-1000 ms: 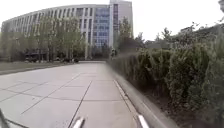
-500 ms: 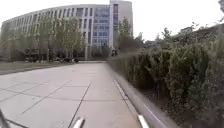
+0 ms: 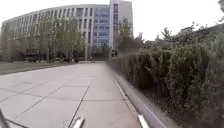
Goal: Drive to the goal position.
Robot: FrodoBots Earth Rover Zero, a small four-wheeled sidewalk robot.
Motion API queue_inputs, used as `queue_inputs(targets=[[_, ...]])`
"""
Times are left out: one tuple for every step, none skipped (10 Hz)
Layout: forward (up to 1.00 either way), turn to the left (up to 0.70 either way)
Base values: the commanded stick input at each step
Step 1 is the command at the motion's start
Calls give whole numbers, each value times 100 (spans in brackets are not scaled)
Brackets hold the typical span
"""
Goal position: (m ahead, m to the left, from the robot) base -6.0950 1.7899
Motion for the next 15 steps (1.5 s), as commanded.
queue_inputs(targets=[[0, 0], [0, 0], [0, 0], [0, 0], [3, 0], [1, 0], [0, 0], [0, 0], [0, 0], [0, 0], [0, 0], [0, 0], [0, 0], [1, 0], [4, 0]])
